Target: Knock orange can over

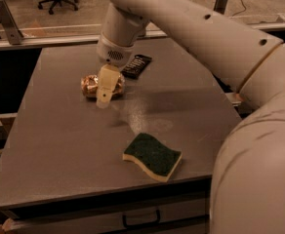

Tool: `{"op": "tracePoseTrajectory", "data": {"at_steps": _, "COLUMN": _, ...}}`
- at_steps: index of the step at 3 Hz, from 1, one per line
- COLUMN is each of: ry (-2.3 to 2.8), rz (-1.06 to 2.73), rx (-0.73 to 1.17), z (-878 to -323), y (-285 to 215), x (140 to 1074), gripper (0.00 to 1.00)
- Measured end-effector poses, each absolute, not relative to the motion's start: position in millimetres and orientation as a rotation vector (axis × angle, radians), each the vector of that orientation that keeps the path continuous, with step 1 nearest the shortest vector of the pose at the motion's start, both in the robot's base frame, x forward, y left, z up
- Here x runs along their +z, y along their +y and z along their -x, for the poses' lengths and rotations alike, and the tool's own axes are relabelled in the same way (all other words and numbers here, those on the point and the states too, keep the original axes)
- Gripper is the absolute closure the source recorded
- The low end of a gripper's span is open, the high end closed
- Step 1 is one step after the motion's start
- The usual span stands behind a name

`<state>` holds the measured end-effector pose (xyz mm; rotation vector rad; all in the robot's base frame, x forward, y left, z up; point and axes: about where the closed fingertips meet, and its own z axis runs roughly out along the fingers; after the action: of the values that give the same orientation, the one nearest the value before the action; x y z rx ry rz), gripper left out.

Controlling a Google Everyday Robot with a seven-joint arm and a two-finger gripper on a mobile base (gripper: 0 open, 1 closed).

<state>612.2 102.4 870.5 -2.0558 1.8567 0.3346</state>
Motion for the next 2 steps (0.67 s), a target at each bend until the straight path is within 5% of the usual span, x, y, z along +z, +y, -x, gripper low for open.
{"op": "tracePoseTrajectory", "data": {"at_steps": 2, "ry": 1.677, "rz": 1.585, "rx": 0.581, "z": -643.4, "y": 9.8, "x": 929.0, "gripper": 0.00}}
